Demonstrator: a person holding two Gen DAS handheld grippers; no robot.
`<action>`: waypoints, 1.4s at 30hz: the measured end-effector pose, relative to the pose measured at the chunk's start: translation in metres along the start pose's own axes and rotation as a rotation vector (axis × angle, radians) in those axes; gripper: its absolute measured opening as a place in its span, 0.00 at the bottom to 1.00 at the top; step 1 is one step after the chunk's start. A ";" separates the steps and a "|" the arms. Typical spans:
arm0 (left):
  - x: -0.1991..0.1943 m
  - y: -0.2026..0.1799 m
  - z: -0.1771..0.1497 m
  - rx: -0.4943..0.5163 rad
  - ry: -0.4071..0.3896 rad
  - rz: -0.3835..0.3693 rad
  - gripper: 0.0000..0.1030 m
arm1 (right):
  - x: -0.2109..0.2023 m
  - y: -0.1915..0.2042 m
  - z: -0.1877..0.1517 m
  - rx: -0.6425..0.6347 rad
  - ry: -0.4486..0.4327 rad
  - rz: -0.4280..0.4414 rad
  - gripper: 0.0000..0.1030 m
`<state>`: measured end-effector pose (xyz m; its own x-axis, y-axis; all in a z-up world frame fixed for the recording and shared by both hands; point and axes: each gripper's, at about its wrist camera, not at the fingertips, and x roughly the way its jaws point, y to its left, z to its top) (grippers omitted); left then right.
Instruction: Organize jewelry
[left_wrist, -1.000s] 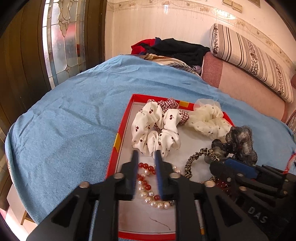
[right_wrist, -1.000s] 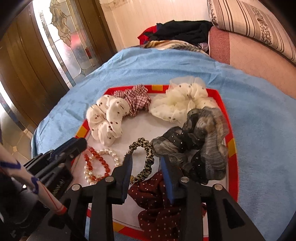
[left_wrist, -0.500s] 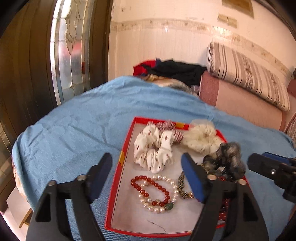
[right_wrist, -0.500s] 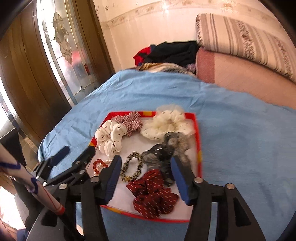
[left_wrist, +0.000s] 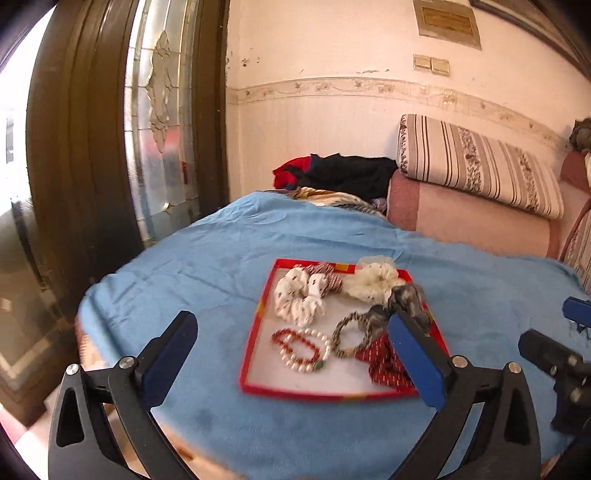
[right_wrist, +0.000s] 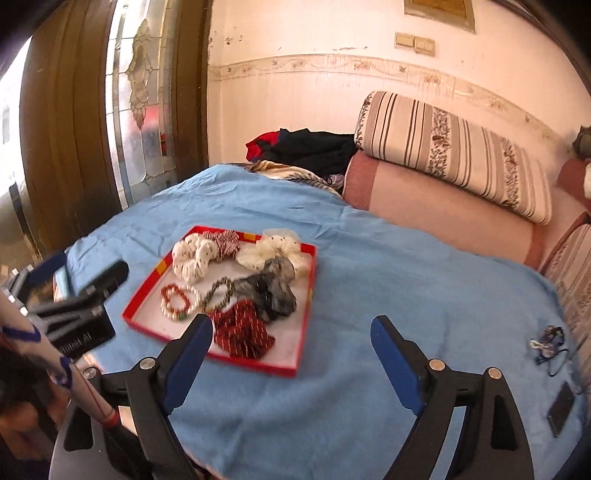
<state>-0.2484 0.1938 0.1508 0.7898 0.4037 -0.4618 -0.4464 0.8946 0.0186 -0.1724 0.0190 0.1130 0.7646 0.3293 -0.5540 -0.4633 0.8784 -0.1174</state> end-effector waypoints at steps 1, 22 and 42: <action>-0.008 -0.004 -0.001 0.021 0.005 0.024 1.00 | -0.009 0.000 -0.005 -0.006 -0.005 -0.005 0.88; -0.047 -0.018 -0.030 0.041 0.051 0.214 1.00 | -0.038 0.007 -0.054 -0.071 0.028 -0.067 0.91; 0.002 -0.029 -0.042 0.026 0.177 0.173 1.00 | 0.005 -0.006 -0.063 -0.065 0.128 -0.097 0.91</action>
<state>-0.2512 0.1603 0.1123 0.6156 0.5134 -0.5979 -0.5555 0.8208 0.1329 -0.1940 -0.0070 0.0590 0.7458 0.1937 -0.6373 -0.4216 0.8780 -0.2265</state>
